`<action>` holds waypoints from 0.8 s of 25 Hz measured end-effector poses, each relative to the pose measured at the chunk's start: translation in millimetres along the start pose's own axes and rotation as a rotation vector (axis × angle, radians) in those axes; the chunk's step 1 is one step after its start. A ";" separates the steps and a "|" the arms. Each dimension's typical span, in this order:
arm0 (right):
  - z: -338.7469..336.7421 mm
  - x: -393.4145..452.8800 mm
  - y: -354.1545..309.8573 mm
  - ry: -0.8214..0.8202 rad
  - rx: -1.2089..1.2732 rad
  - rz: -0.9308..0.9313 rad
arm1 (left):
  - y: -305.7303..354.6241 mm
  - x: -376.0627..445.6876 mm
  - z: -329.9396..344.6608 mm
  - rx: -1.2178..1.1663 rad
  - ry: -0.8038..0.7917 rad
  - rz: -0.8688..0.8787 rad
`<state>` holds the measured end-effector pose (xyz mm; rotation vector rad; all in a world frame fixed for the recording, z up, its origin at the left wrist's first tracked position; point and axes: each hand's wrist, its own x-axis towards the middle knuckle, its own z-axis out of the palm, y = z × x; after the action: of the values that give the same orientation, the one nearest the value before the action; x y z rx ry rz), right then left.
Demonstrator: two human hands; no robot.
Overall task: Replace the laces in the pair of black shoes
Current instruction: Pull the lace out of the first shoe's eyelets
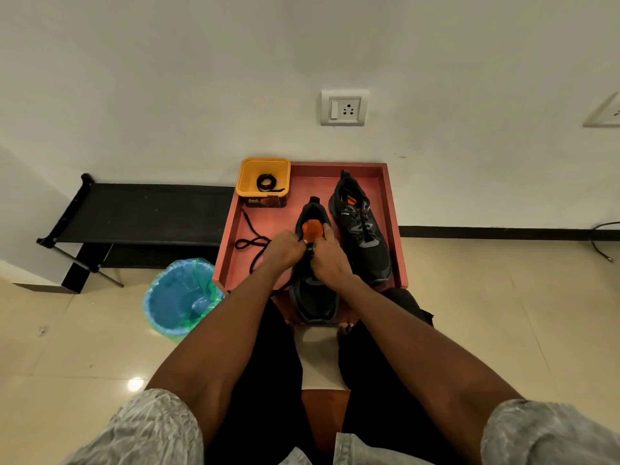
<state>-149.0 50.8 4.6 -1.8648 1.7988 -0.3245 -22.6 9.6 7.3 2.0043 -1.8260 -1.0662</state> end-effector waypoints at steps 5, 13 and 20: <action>6.7 -23.9 8.5 0.319 0.546 0.346 | 3.6 -5.1 -0.2 0.092 0.011 0.038; 2.0 -18.5 -6.2 0.167 -0.144 -0.067 | 6.8 -12.4 4.8 0.032 0.018 0.032; -12.4 -9.0 -0.9 0.157 -0.119 -0.078 | 2.1 -10.2 5.2 -0.006 -0.002 -0.015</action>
<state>-155.4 57.1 17.0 -2.0454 1.8881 -0.4105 -27.1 20.3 8.5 2.0182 -1.8095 -1.0766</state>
